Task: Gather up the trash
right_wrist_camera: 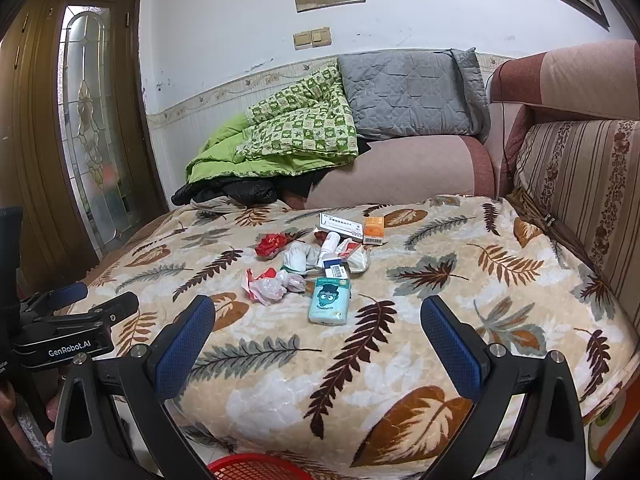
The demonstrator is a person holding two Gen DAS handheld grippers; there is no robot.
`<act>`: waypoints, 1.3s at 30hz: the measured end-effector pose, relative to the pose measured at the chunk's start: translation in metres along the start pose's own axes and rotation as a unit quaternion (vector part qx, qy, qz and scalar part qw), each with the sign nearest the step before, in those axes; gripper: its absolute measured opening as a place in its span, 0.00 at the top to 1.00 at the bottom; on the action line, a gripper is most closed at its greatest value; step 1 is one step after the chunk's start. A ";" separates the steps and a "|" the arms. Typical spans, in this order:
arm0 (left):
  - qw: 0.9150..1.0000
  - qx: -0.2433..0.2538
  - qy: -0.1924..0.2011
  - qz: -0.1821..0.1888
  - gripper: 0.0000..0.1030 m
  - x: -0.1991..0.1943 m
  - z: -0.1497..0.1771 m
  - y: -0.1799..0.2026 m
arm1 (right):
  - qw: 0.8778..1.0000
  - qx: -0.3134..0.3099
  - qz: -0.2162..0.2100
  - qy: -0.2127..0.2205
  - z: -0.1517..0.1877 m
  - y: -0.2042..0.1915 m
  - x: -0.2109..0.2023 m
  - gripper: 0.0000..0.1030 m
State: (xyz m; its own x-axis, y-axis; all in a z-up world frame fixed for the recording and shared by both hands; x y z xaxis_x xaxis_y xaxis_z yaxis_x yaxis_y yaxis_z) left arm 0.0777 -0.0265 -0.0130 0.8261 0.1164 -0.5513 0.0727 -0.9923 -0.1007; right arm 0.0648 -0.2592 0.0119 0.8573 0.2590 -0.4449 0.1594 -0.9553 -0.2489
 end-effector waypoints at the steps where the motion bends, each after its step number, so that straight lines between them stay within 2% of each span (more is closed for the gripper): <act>1: 1.000 0.000 0.000 0.000 0.00 0.000 0.000 0.001 | 1.000 0.000 0.000 0.000 0.000 -0.001 0.000 0.01; 18: 1.000 -0.001 0.000 0.001 0.00 0.000 0.001 0.000 | 1.000 -0.003 0.003 -0.003 0.002 0.001 0.000 0.01; 21: 1.000 -0.001 0.000 0.001 0.00 0.000 0.001 0.000 | 1.000 0.015 -0.005 -0.010 0.001 0.001 0.000 0.01; 24: 1.000 -0.001 -0.001 0.001 0.00 0.000 0.001 0.000 | 1.000 -0.007 0.002 -0.004 0.002 0.002 0.000 0.01; 28: 1.000 -0.002 0.000 0.001 0.00 0.000 0.001 0.000 | 1.000 -0.004 0.002 -0.007 0.004 0.001 0.001 0.01; 33: 1.000 0.000 0.003 0.016 0.00 -0.001 0.003 0.004 | 0.999 0.024 -0.027 -0.030 0.010 0.005 0.008 0.01; 39: 0.999 0.003 0.006 0.043 0.00 -0.001 -0.006 -0.001 | 0.996 0.068 -0.043 -0.048 0.009 0.011 0.010 0.01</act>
State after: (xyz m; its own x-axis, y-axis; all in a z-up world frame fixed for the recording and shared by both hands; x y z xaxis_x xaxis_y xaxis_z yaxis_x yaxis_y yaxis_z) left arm 0.0801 -0.0264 -0.0071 0.8357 0.0293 -0.5484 -0.0030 -0.9983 -0.0579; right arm 0.0709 -0.2661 -0.0035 0.7911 0.3577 -0.4962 0.1564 -0.9025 -0.4013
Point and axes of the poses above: each gripper's, at about its wrist camera, not at the fingertips, and x roughly the way its jaws point, y to its right, z to its underside, the point moved 4 cm from there along x, roughly the way its jaws point, and after that the axes turned 6 degrees about x, right-handed, at the moved point
